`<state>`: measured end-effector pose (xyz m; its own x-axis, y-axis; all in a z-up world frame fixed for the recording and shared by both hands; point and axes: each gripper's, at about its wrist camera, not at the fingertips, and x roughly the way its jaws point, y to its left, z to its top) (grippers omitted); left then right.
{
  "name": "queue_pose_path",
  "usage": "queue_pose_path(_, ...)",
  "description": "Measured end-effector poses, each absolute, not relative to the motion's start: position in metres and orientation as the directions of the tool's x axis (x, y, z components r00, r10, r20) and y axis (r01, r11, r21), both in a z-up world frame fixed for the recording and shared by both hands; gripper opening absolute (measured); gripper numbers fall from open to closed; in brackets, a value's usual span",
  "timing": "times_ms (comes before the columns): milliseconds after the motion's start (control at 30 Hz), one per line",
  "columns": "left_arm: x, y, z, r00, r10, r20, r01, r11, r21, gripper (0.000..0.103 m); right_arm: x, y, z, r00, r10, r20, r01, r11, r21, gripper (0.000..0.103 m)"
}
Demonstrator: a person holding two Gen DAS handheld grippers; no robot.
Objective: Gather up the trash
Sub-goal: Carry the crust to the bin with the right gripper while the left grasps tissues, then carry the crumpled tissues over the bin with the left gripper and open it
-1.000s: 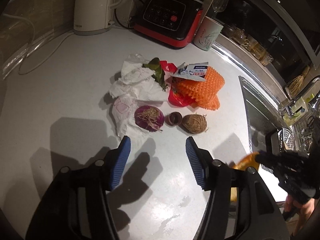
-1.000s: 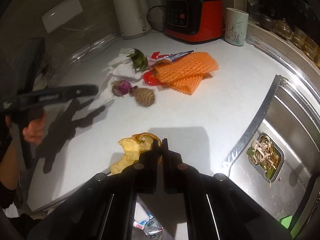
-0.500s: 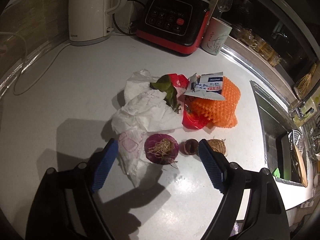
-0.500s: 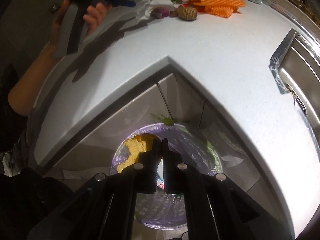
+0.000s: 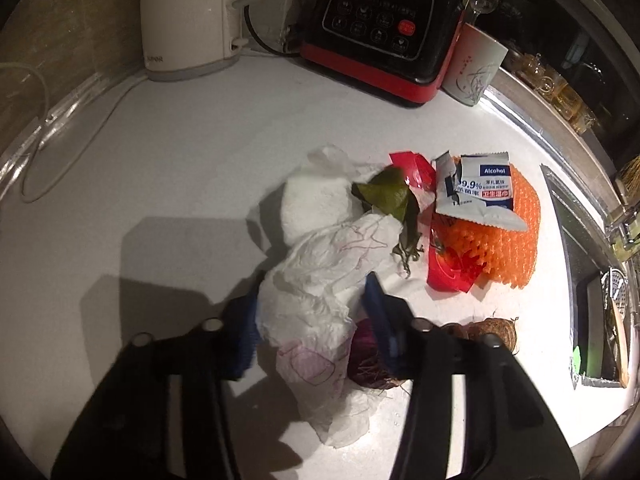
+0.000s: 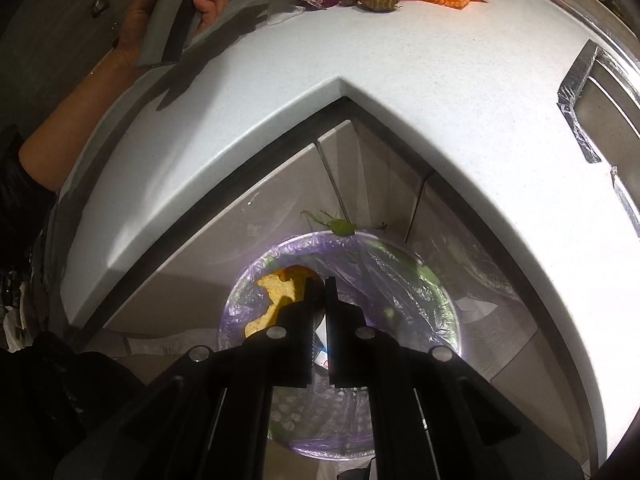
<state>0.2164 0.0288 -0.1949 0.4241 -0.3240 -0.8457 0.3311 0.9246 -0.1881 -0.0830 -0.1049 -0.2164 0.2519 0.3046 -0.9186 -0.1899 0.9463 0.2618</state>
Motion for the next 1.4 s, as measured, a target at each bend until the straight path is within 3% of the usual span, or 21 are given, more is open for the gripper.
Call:
queue_pose_path(167, 0.211, 0.034, -0.189, 0.435, -0.331, -0.838, 0.305, 0.929, -0.208, 0.019, -0.080, -0.111, -0.214, 0.260, 0.303, -0.917, -0.185, 0.948, 0.261, 0.006)
queue_pose_path(267, 0.202, 0.039, -0.174, 0.450, -0.345, -0.824, 0.304, 0.927, -0.221, 0.015, -0.080, -0.114, -0.212, 0.270, 0.306, -0.913, -0.188, 0.947, 0.262, 0.006)
queue_pose_path(567, 0.172, 0.063, -0.103, 0.572, -0.339, -0.747, 0.265, 0.938, -0.223, 0.015, -0.079, -0.114, -0.199, 0.319, 0.324, -0.891, -0.216, 0.940, 0.264, 0.006)
queue_pose_path(800, 0.133, 0.079, -0.076, 0.567, -0.371, -0.736, 0.233, 0.929, -0.288, 0.015, -0.086, -0.118, -0.175, 0.363, 0.348, -0.864, -0.258, 0.929, 0.266, 0.006)
queue_pose_path(1400, -0.078, 0.028, -0.125, 0.417, -0.384, -0.824, 0.291, 0.915, -0.279, 0.015, -0.167, -0.159, -0.152, 0.411, 0.339, -0.846, -0.286, 0.929, 0.233, 0.006)
